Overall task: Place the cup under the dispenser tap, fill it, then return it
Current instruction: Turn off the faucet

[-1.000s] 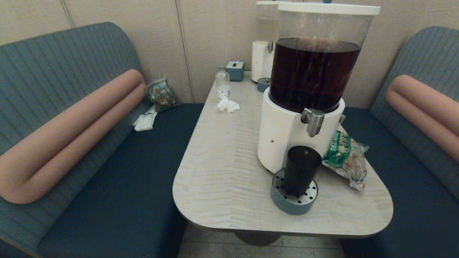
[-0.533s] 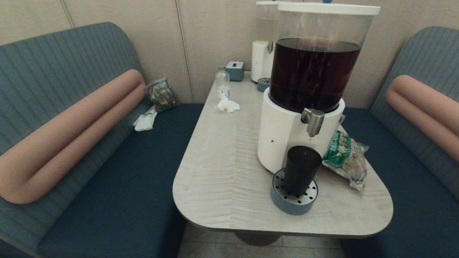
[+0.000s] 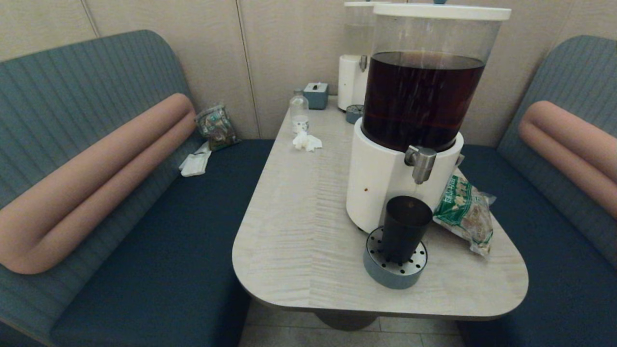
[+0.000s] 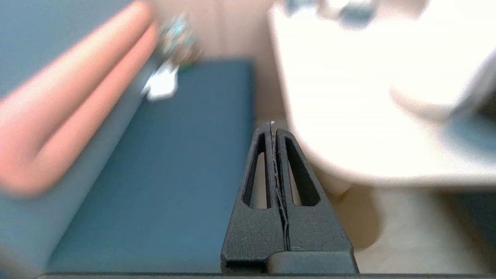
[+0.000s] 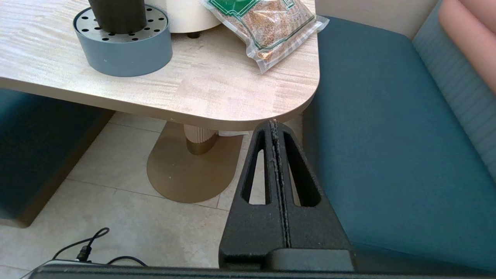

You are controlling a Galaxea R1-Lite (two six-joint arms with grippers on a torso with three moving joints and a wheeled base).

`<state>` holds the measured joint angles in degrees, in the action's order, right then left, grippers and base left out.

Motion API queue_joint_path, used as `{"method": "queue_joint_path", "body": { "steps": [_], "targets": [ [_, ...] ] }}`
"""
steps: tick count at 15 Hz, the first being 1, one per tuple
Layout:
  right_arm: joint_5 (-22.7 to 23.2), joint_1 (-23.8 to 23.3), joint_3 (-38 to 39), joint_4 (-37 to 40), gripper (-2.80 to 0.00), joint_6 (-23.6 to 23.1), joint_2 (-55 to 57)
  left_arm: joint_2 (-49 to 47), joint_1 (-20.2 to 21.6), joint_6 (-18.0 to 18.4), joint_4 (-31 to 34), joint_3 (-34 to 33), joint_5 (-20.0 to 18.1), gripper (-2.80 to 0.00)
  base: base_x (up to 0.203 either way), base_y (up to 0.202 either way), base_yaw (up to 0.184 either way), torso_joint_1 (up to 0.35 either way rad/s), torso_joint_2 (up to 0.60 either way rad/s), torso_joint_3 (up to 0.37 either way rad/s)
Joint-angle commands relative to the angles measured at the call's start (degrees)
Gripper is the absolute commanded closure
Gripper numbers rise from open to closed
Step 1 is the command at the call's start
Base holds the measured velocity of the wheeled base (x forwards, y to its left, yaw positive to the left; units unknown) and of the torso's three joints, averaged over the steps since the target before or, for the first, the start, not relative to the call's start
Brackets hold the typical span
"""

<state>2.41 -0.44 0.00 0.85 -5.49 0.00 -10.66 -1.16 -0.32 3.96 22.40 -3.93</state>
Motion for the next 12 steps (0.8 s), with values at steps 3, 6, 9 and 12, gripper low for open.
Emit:
{"method": "queue_joint_path", "body": {
  "steps": [3, 6, 9, 12],
  "targets": [
    [0.05, 0.0, 0.0, 0.03, 0.0, -0.05, 0.09, -28.2, -1.71, -12.34, -4.28, 19.18, -14.9, 0.0, 0.0, 0.0, 0.0, 0.0, 0.0, 0.0],
    [0.05, 0.0, 0.0, 0.03, 0.0, -0.05, 0.09, -43.26, -2.13, -31.08, -28.79, 22.2, -31.05, 0.0, 0.0, 0.0, 0.0, 0.0, 0.0, 0.0],
    [0.05, 0.0, 0.0, 0.03, 0.0, -0.05, 0.09, -58.3, -2.29, -38.08, -56.37, 18.97, -43.4, 0.0, 0.0, 0.0, 0.0, 0.0, 0.0, 0.0],
    [0.05, 0.0, 0.08, 0.03, 0.0, -0.05, 0.09, -67.07, -5.95, -40.67, -63.08, 21.18, -56.73, 0.0, 0.0, 0.0, 0.0, 0.0, 0.0, 0.0]
  ]
}}
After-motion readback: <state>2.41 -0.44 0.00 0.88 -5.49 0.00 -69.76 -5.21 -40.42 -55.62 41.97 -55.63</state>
